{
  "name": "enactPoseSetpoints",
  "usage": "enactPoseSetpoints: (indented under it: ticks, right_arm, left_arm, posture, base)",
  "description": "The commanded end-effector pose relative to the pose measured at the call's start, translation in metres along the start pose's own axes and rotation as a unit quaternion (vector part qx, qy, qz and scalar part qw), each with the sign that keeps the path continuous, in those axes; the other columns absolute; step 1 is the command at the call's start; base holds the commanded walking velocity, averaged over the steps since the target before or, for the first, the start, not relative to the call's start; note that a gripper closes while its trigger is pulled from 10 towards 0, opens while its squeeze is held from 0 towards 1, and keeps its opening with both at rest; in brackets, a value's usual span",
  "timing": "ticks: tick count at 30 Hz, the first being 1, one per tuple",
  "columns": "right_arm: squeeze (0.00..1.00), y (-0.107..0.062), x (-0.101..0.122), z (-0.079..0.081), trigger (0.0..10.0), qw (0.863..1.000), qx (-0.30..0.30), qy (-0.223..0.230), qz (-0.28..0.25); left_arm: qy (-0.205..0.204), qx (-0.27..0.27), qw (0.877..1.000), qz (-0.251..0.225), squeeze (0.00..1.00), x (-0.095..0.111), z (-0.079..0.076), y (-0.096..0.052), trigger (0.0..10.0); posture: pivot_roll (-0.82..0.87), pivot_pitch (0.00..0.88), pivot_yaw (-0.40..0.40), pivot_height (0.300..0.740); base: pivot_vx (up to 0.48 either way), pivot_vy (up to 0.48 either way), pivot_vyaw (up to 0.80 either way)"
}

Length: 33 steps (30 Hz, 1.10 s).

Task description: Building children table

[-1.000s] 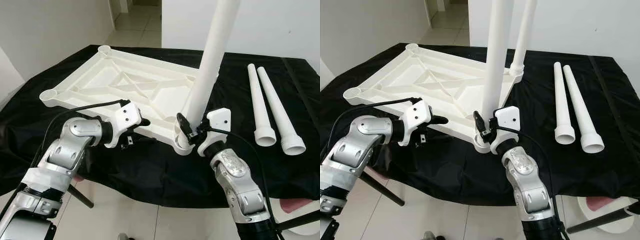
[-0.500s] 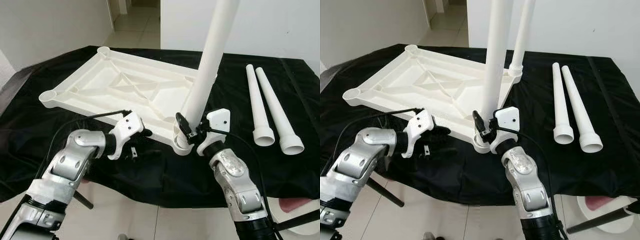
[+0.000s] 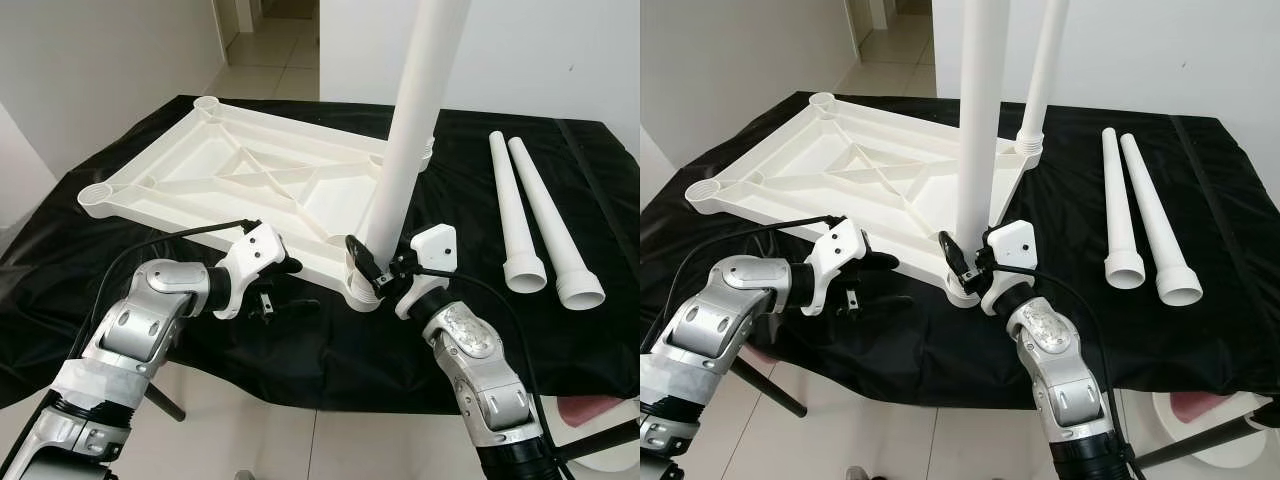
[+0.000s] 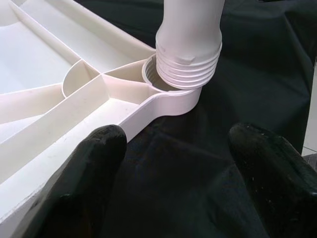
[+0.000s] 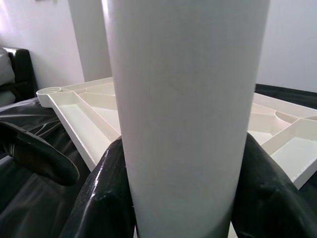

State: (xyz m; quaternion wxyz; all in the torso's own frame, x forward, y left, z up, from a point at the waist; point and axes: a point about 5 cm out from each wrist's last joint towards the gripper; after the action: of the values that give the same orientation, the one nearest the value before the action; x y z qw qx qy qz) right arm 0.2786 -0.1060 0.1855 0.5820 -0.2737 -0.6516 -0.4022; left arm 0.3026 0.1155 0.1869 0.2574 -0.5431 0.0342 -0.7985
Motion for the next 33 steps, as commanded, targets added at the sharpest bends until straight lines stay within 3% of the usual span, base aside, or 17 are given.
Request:
enactPoseSetpoints:
  ticks: [1, 6, 12, 21, 33]
  right_arm:
    - [0.00, -0.004, -0.024, 0.002, 10.0, 0.998, 0.001, 0.024, 0.057]
    - [0.00, 0.009, 0.008, -0.001, 10.0, 1.000, -0.001, 0.009, -0.005]
    - [0.00, 0.009, 0.008, 0.000, 10.0, 1.000, 0.006, 0.008, -0.003]
    - [0.00, 0.009, 0.010, -0.001, 10.0, 1.000, 0.000, 0.009, -0.007]
    - [0.00, 0.011, 0.016, -0.004, 10.0, 1.000, -0.003, 0.005, -0.013]
  left_arm:
    - [-0.002, 0.047, 0.999, 0.014, 0.00, -0.002, 0.004, -0.002, 10.0]
    - [0.008, 0.011, 1.000, -0.001, 0.00, 0.007, 0.002, -0.009, 10.0]
    - [0.009, -0.002, 1.000, -0.002, 0.00, 0.008, 0.002, -0.015, 10.0]
    - [-0.019, -0.020, 0.997, -0.072, 0.00, 0.032, -0.004, -0.021, 10.0]
    - [-0.012, -0.024, 0.998, -0.060, 0.00, 0.030, -0.006, -0.022, 10.0]
  posture:
    - [-0.09, 0.082, 0.080, 0.740]
    - [-0.09, 0.080, 0.081, 0.740]
    - [-0.09, 0.079, 0.080, 0.740]
    - [-0.08, 0.086, 0.076, 0.740]
    - [-0.08, 0.086, 0.073, 0.740]
  base:
    - [0.000, 0.000, 0.00]
    - [0.000, 0.000, 0.00]
    - [0.000, 0.000, 0.00]
    - [0.000, 0.000, 0.00]
    - [0.000, 0.000, 0.00]
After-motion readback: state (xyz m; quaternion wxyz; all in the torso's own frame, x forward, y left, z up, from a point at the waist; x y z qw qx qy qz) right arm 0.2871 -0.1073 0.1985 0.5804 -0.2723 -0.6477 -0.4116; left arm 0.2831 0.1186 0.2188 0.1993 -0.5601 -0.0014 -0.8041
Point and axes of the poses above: a point about 5 cm out from each wrist's last joint towards the gripper, its own y axis pointing out of the wrist towards the gripper, its own x axis along the axis of the wrist's last joint, z = x × y, and after that the axes turned 10 degrees about y, right-handed
